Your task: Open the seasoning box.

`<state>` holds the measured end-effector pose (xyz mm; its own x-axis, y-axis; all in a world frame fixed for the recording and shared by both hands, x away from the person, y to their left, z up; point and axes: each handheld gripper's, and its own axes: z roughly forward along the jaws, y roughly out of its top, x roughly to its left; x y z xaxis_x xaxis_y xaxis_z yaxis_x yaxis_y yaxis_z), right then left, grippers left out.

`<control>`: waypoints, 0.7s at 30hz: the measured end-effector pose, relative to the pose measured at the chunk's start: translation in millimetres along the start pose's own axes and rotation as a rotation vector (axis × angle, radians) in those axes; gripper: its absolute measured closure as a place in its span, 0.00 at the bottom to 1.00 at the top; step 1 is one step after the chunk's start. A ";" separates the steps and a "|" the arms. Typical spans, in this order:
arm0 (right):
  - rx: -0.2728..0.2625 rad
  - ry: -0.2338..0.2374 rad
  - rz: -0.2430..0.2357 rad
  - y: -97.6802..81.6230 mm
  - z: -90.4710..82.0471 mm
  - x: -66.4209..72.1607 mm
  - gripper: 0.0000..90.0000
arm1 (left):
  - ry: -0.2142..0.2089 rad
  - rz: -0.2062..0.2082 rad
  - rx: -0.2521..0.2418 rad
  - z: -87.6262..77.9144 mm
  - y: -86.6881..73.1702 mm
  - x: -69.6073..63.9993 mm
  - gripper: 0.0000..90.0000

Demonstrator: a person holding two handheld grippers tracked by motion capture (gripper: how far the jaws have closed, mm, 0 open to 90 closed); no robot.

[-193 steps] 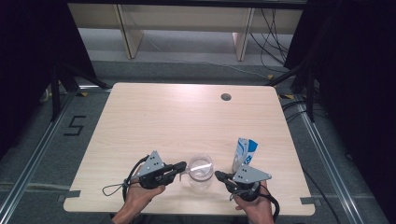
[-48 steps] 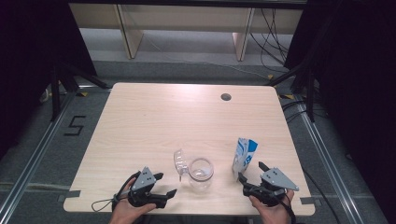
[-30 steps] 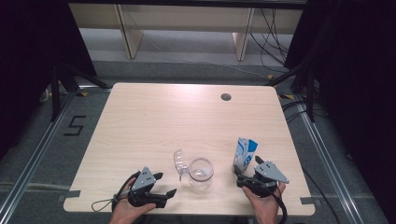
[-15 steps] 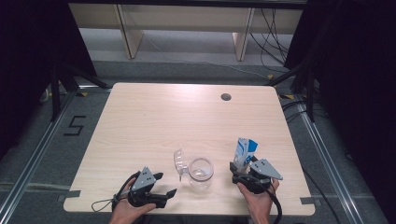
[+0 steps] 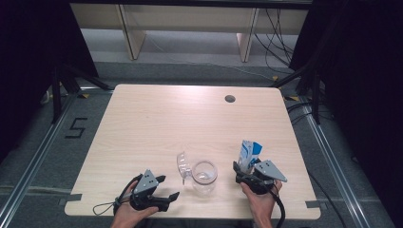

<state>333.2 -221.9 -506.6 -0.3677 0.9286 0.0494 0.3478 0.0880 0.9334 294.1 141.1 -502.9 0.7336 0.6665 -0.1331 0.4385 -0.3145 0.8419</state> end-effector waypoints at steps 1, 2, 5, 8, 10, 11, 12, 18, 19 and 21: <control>0.011 -0.004 0.021 -0.3 -0.8 1.6 0.26 | 0.000 -0.002 0.001 0.1 0.0 -0.3 0.24; 0.007 -0.014 0.014 -0.5 0.2 0.8 0.26 | 0.000 -0.001 0.002 0.1 -0.1 -0.4 0.24; 0.001 -0.006 0.008 -0.8 2.3 0.1 0.27 | -0.001 -0.002 0.001 0.2 0.0 -0.4 0.24; 0.010 -0.021 0.003 -1.2 2.9 0.5 0.28 | 0.007 0.012 0.002 -0.5 0.2 -0.2 0.24; 0.009 -0.008 0.011 -1.6 3.5 -0.2 0.28 | 0.010 0.009 0.003 -0.7 0.4 -0.6 0.24; 0.011 -0.006 0.015 -1.6 3.6 0.0 0.28 | 0.012 0.013 0.006 -1.0 0.6 -0.2 0.24; 0.004 -0.006 0.014 -1.8 4.3 0.0 0.28 | 0.010 0.017 0.005 -1.0 0.7 -0.2 0.24; 0.001 0.005 0.017 -2.0 3.9 -0.7 0.32 | 0.008 0.008 -0.007 -0.5 0.5 -1.2 0.24; 0.003 0.010 0.004 -1.6 4.3 -1.7 0.32 | 0.007 0.011 -0.004 -0.9 0.3 -1.1 0.24; 0.007 0.021 -0.013 -1.1 4.2 -3.7 0.33 | 0.008 0.006 -0.007 -0.5 0.3 -1.1 0.24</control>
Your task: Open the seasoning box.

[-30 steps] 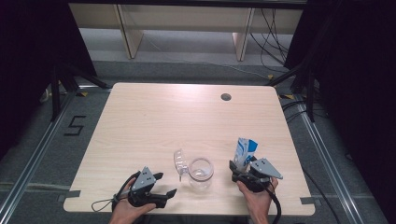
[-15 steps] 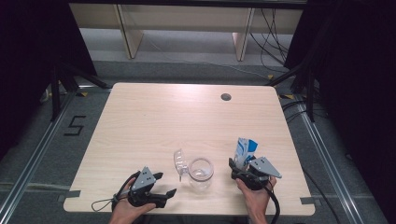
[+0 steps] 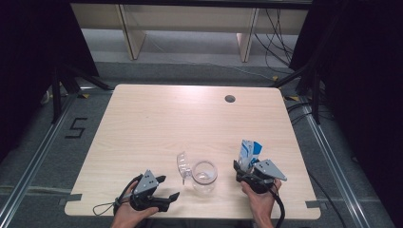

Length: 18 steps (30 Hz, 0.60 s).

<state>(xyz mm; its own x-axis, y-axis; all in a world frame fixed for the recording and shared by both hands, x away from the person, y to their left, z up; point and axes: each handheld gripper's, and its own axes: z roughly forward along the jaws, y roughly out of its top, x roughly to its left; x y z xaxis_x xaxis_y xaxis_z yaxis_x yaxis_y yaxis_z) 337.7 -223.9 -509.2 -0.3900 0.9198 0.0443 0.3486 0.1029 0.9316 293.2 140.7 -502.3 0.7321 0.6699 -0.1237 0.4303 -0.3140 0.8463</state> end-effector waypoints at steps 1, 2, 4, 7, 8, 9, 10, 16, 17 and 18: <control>-0.002 0.002 -0.001 -0.1 0.2 -0.5 0.34 | -0.001 0.003 0.002 -0.1 0.2 0.3 0.24; 0.000 0.013 -0.004 0.0 -0.1 -1.7 0.34 | 0.000 0.003 0.001 -0.3 0.1 0.1 0.24; 0.001 0.030 0.024 -0.2 -1.8 -2.4 0.35 | -0.013 -0.005 0.004 -0.3 -0.3 0.3 0.24; -0.009 0.067 0.016 -0.6 -1.9 -6.6 0.36 | 0.002 0.009 0.009 -0.6 0.3 0.7 0.24; -0.008 0.074 0.007 -0.4 -1.7 -7.9 0.36 | 0.001 -0.005 0.001 0.0 -0.3 -0.4 0.24; -0.013 0.087 0.006 -0.3 -1.4 -9.1 0.36 | -0.001 0.003 0.001 -0.2 -0.3 -0.1 0.24; 0.013 0.078 -0.013 0.3 -2.6 -10.9 0.36 | -0.001 0.002 0.001 -0.1 -0.2 0.0 0.24; -0.006 0.189 -0.042 1.6 0.6 -20.9 0.37 | -0.008 -0.004 0.001 0.8 -0.7 0.8 0.24; -0.004 0.201 -0.044 1.8 0.6 -22.3 0.37 | -0.006 0.003 0.002 0.7 -0.5 1.2 0.24; -0.005 0.213 -0.055 1.9 1.1 -24.0 0.38 | -0.007 0.009 0.000 0.8 -0.6 1.3 0.24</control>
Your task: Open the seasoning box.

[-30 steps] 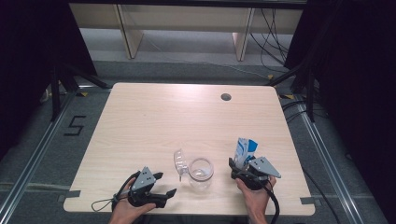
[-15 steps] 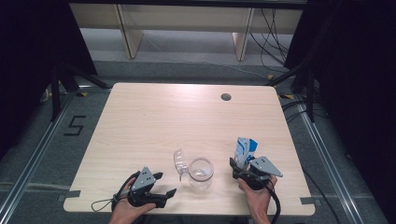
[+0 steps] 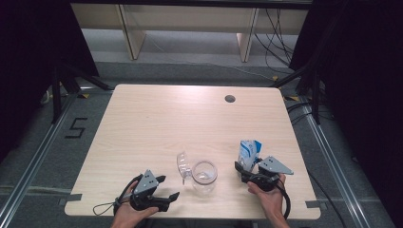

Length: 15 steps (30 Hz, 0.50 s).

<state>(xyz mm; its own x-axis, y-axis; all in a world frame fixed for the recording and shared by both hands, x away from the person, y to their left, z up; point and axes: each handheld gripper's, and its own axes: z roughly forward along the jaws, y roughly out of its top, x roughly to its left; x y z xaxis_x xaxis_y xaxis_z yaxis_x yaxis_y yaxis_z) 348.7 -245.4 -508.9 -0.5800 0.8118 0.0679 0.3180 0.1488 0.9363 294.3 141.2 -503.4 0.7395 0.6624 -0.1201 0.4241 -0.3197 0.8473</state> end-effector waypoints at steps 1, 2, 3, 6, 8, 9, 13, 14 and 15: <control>0.007 0.008 -0.013 0.5 -0.6 -1.6 0.38 | 0.000 -0.002 0.001 -0.1 -0.2 -0.3 0.24; 0.009 0.030 -0.016 0.8 -1.1 -3.3 0.38 | -0.001 -0.020 -0.001 0.4 -0.7 -1.1 0.24; 0.011 0.044 -0.010 0.6 -1.4 -3.6 0.38 | 0.001 -0.007 0.001 0.1 -0.2 -0.4 0.24; 0.004 0.093 -0.051 0.8 0.3 -10.0 0.38 | -0.001 -0.003 0.000 0.5 -0.4 0.0 0.24; 0.010 0.101 -0.043 0.6 -0.8 -10.9 0.38 | -0.002 0.000 0.002 0.4 -0.3 0.4 0.24; 0.006 0.119 -0.059 1.2 -0.2 -13.9 0.38 | 0.000 0.004 0.002 0.6 -0.1 0.8 0.24; -0.004 0.167 -0.070 0.6 1.3 -17.9 0.38 | -0.002 -0.004 -0.001 0.9 -0.5 -0.1 0.24; -0.012 0.176 -0.064 0.2 1.9 -18.2 0.38 | 0.000 -0.012 -0.005 1.3 -0.4 -0.6 0.24; -0.014 0.182 -0.072 0.4 2.1 -19.8 0.38 | 0.000 -0.012 -0.005 1.6 -0.4 -0.6 0.24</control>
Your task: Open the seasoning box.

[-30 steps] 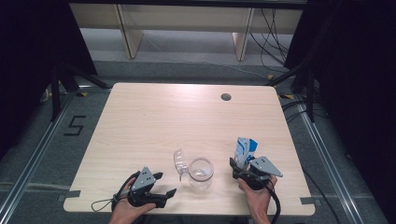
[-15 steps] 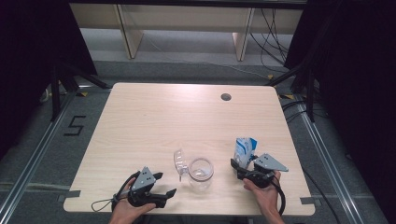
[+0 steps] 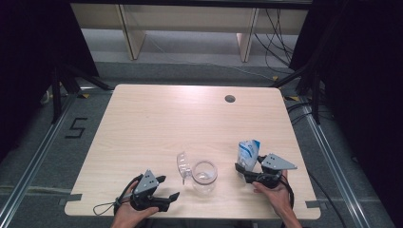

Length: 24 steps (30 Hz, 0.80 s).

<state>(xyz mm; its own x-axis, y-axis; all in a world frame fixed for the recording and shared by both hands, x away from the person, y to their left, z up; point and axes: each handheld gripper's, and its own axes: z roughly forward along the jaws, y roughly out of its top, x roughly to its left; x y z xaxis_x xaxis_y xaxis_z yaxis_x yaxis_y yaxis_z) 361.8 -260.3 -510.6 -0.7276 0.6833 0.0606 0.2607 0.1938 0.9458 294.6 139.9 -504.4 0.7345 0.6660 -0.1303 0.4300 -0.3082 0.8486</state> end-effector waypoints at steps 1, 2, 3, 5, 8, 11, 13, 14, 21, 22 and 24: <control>0.003 0.000 -0.008 -0.1 0.1 -1.2 0.38 | -0.001 0.001 0.001 -0.1 -0.1 -0.1 0.24; 0.008 -0.001 0.000 -0.1 -1.0 -1.0 0.38 | -0.001 0.001 0.002 -0.2 -0.2 -0.2 0.24; 0.001 0.003 -0.018 -0.1 -0.3 -2.8 0.38 | 0.004 0.002 0.005 -0.5 0.0 -0.4 0.24; 0.007 -0.006 -0.011 0.1 -0.5 -1.4 0.38 | 0.007 0.007 0.010 -0.6 0.1 0.4 0.24; 0.021 -0.029 -0.007 0.5 -1.0 1.9 0.32 | -0.003 0.009 0.004 -0.8 -0.1 0.5 0.24; 0.026 -0.103 -0.014 0.3 -1.3 9.2 0.25 | 0.000 0.012 0.006 -1.1 0.2 1.0 0.24; 0.024 -0.144 -0.032 0.7 -1.7 12.5 0.25 | -0.002 0.010 0.005 -1.2 0.0 0.6 0.24; 0.021 -0.170 -0.014 0.6 -2.4 14.8 0.23 | 0.000 0.014 0.007 -1.2 0.3 1.1 0.24; 0.013 -0.263 0.004 2.2 -4.7 28.9 0.22 | 0.001 0.012 0.009 -1.4 0.3 0.2 0.24; 0.006 -0.271 -0.027 2.7 -4.7 27.2 0.22 | 0.000 -0.004 0.008 -1.1 -0.3 -0.8 0.24; -0.003 -0.298 -0.008 2.8 -5.7 30.6 0.22 | 0.000 -0.011 0.005 -0.6 -0.1 -1.0 0.24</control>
<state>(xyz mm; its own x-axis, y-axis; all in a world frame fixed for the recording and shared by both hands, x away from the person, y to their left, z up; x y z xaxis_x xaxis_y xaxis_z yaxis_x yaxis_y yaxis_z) 336.7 -242.8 -504.3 -0.5112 0.8584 -0.0425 0.2534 0.1978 0.9469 293.5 139.7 -504.0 0.7297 0.6693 -0.1398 0.4408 -0.3041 0.8445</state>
